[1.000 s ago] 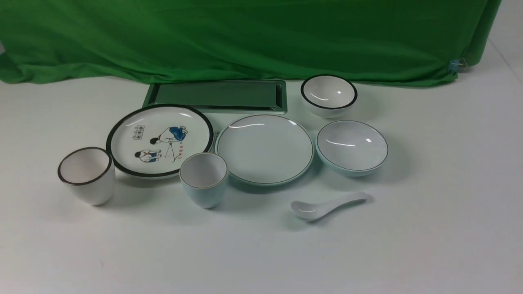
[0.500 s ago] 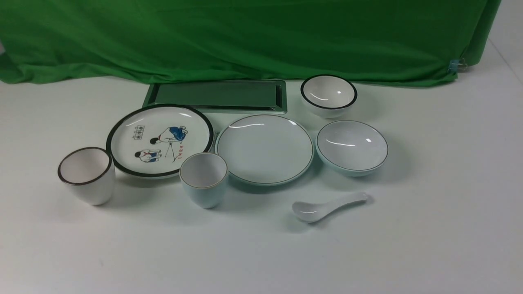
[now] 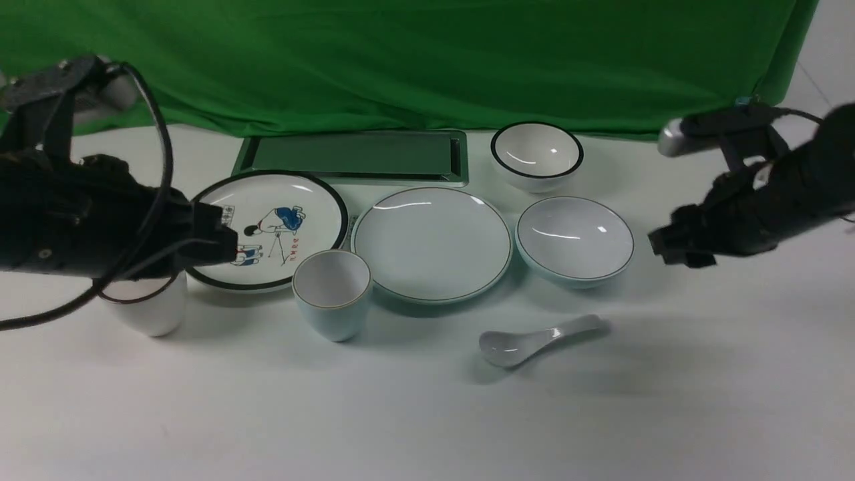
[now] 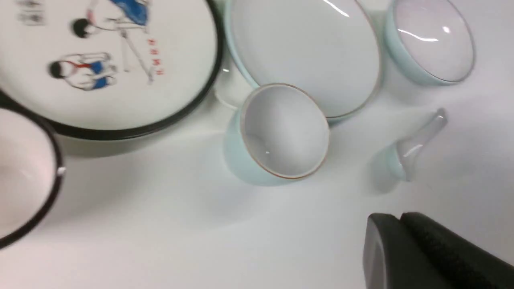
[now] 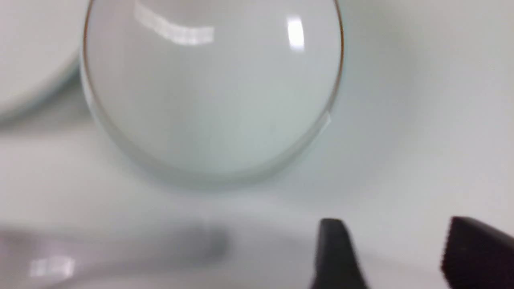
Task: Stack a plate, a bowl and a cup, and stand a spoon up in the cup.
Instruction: Use the right arm to grab a blue rice bowl, then use the right arm to put the blue rice bowl into the blue large plate in the middle
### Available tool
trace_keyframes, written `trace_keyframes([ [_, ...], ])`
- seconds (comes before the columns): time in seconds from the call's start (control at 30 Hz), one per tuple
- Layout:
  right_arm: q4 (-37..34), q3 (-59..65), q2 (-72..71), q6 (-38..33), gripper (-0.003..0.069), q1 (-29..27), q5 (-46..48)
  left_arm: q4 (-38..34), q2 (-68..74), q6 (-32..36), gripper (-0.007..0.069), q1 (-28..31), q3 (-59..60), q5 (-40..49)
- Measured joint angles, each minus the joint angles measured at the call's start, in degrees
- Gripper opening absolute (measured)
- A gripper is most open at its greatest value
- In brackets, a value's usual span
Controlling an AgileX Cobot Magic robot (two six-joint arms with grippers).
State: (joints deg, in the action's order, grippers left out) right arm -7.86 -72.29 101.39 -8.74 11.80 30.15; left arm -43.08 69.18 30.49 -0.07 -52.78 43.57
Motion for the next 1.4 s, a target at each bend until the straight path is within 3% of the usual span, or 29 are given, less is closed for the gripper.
trace_keyframes([
  [0.1,-0.8,-9.0,7.6,0.0,0.0507,0.0,3.3,-0.6,0.7,1.6,0.0005,0.0,-0.1,1.2],
  [0.23,-1.0,-17.3,14.6,0.1,0.0477,0.0,6.5,-0.5,0.7,2.2,0.0013,0.0,0.0,2.0],
  [0.5,-1.1,-23.1,20.5,-0.9,0.0144,0.0,8.4,1.6,0.7,2.9,0.0022,0.0,-0.1,2.0],
  [0.6,-1.3,-23.9,20.5,-2.8,0.0066,0.0,9.6,1.6,0.7,2.9,0.0024,0.0,-0.1,1.9],
  [0.83,-3.0,-31.5,18.5,-4.7,0.0066,0.0,18.8,1.6,0.7,2.9,0.003,0.0,-0.1,1.4],
  [0.93,-10.7,-35.8,17.3,-6.6,0.0066,0.3,21.5,1.6,0.7,2.7,0.0031,0.0,-0.1,0.6],
  [1.07,-16.1,-37.5,18.1,-8.7,0.0066,4.2,19.4,1.4,0.8,2.5,0.0035,0.0,-0.1,0.2],
  [1.3,-15.8,-37.5,25.2,-8.4,0.0073,10.6,11.6,1.7,1.5,2.5,0.0046,-0.6,-0.1,-0.2],
  [1.4,-15.4,-37.5,27.4,-8.3,0.01,11.3,9.2,3.5,3.0,2.4,0.0064,-3.9,-0.1,-2.8],
])
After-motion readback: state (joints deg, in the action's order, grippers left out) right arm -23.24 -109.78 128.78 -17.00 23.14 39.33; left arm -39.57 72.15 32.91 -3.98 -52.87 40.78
